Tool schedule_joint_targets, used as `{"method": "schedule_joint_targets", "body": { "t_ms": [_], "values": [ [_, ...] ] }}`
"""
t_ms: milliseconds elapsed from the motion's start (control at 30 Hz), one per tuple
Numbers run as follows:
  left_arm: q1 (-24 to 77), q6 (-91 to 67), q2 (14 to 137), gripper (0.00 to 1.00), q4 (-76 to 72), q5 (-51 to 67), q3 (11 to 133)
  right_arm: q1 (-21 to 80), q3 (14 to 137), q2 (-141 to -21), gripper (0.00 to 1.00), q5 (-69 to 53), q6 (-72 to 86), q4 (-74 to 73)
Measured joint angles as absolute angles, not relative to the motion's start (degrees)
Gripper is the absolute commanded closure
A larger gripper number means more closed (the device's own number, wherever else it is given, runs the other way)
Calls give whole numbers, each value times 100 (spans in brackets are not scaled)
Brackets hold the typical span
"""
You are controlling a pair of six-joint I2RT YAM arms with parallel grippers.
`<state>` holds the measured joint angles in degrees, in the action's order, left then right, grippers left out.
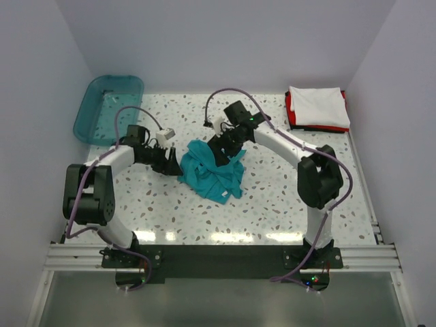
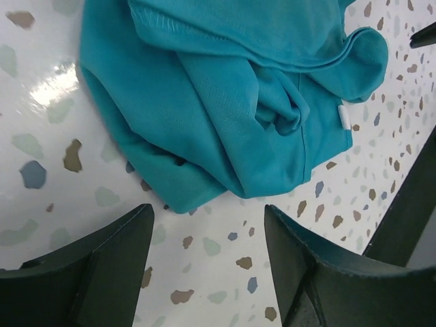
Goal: Fold and stack the t-shirts
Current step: Flatten the tshirt out
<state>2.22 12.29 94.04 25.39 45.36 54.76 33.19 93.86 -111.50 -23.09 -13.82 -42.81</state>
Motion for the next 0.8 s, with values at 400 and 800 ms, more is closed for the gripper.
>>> {"method": "schedule_joint_targets", "body": {
  "t_ms": [400, 800],
  "values": [
    [255, -67, 10178, 29, 1750, 4821, 5332, 3758, 9557, -11861, 33, -1885, -1660, -4372],
    [377, -322, 10628, 100, 1704, 4912, 5524, 3697, 9037, -11664, 100, -1245, -1953, -4453]
  ]
}}
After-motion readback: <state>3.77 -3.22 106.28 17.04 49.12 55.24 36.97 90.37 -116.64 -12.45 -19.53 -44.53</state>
